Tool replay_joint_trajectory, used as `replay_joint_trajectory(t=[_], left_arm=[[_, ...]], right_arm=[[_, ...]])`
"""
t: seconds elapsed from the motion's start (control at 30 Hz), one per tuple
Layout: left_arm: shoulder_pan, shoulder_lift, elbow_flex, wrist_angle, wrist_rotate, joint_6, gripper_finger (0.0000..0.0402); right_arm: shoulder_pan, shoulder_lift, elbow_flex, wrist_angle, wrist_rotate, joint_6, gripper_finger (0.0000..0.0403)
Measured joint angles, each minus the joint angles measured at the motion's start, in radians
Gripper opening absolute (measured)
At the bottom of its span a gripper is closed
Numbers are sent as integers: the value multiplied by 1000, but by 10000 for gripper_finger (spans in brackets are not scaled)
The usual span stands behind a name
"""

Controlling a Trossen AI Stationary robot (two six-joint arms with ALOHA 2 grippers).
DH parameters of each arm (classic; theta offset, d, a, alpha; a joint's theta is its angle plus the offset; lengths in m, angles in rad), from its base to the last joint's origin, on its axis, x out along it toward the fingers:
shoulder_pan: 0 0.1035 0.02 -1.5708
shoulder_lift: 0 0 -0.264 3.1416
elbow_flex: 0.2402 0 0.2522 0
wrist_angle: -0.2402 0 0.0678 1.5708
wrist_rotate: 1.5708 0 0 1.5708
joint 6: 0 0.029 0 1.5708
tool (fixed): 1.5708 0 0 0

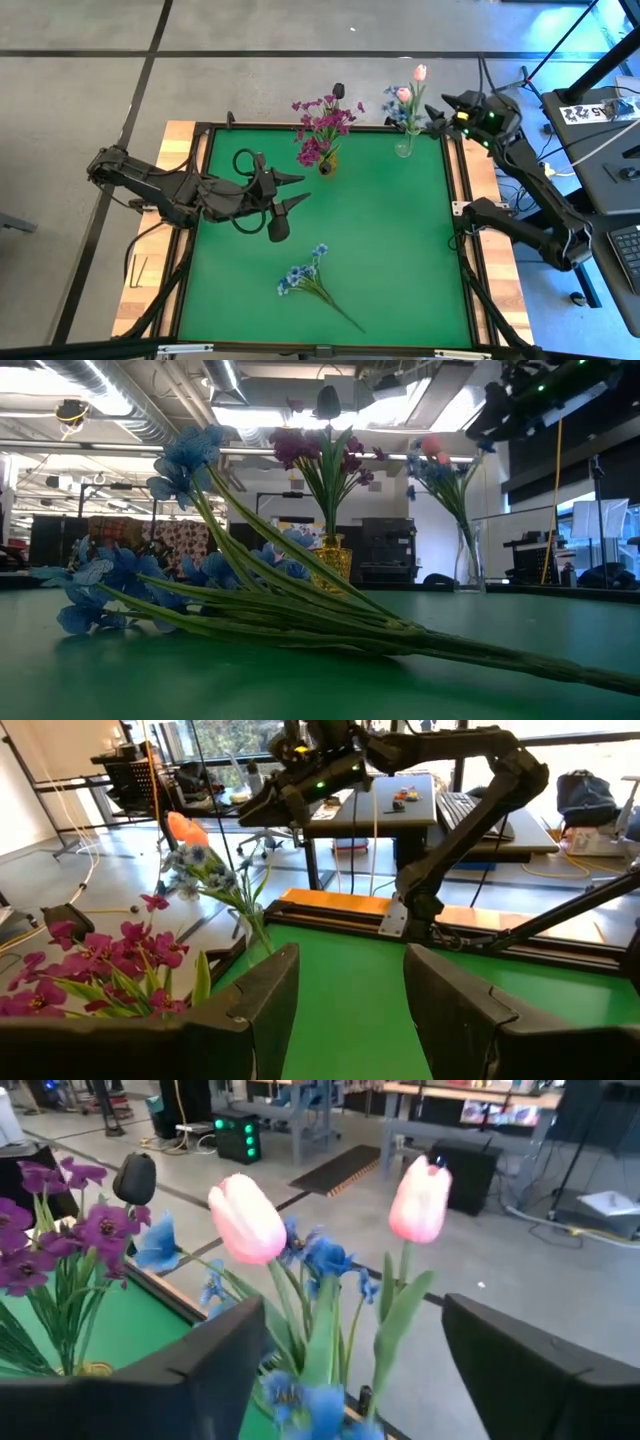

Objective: Sort flowers into vase by color
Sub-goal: Put the blue flowers into the transparent vase

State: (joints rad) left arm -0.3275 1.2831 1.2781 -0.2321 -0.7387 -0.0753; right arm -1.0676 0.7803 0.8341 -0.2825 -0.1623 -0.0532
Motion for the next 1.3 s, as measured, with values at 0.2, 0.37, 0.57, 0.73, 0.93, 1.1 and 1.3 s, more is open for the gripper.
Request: replay_joint_trajectory(t=[0.2, 0.37, 0.57, 0.73, 0.93, 1.1, 1.3], left_arm=[[0, 0, 0, 0, 0, -1, 176], [0, 0, 0, -31, 2, -45, 176], [-3, 30, 0, -93, 148, -129, 176], [-19, 103, 0, -139, 235, -129, 176], [-29, 202, -1, -164, 240, -128, 176], [-29, 267, -1, -186, 322, -157, 176], [-60, 335, -1, -253, 349, -185, 176]], right_arm=[[0, -96, 0, -21, -48, 2, 319], [0, -173, 37, -39, -243, 28, 309], [6, -247, 87, -49, -542, 119, 290], [87, -279, 86, -95, -640, 176, 277], [244, -286, 87, -86, -577, 190, 276], [392, -238, 87, -87, -433, 167, 276], [625, -116, 87, -88, -275, 129, 276]])
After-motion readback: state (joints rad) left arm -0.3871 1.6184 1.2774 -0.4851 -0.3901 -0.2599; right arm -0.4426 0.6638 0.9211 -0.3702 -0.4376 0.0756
